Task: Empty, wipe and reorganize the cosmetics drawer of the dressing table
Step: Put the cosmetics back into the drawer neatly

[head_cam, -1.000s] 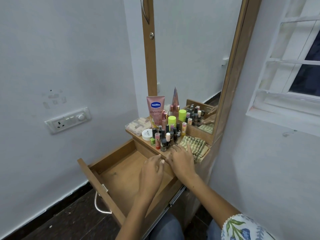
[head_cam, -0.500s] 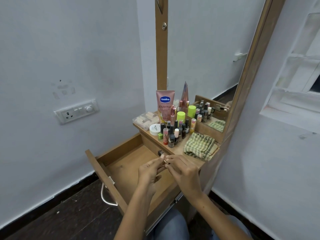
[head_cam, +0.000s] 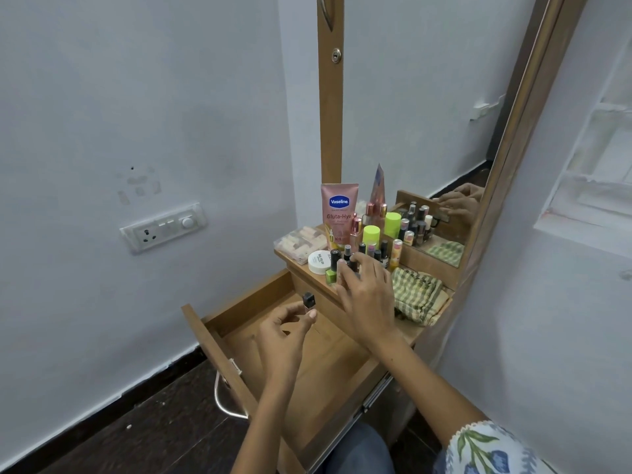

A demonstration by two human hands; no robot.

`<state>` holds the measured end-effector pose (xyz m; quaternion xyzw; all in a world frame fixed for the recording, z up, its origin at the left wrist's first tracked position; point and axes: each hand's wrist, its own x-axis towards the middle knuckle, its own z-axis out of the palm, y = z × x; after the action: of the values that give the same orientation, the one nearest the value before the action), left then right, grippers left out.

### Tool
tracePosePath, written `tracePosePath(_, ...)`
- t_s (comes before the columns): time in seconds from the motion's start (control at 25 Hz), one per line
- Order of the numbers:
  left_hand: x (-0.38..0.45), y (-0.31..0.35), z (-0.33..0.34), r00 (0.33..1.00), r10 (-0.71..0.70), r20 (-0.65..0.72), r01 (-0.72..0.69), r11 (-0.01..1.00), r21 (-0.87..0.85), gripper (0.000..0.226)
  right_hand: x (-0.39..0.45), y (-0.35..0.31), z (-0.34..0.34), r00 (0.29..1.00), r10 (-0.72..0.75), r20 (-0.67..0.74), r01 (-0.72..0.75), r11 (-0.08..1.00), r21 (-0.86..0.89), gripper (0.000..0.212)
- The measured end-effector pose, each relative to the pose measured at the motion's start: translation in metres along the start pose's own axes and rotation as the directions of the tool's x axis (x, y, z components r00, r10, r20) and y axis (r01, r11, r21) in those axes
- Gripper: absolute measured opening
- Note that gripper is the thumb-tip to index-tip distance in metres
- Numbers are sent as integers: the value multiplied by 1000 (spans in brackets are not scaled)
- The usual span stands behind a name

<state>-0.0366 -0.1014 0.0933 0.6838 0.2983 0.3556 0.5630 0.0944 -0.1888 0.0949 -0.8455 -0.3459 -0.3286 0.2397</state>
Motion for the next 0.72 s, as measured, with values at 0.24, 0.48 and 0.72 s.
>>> tracePosePath(0.24, 5, -5, -9, 999, 35, 5, -35, 999, 40, 21, 18, -1, 7, 999, -5, 36, 4, 1000, 27, 28)
tracePosePath(0.48, 5, -35, -12, 993, 92, 71, -102, 983, 154, 21, -12, -13, -16, 978, -85, 188, 15, 938, 347, 15)
tracePosePath(0.72, 4, -63, -1, 974, 151, 171, -200, 927, 319, 13, -48, 0, -8, 809, 33, 587, -191, 959, 209, 11)
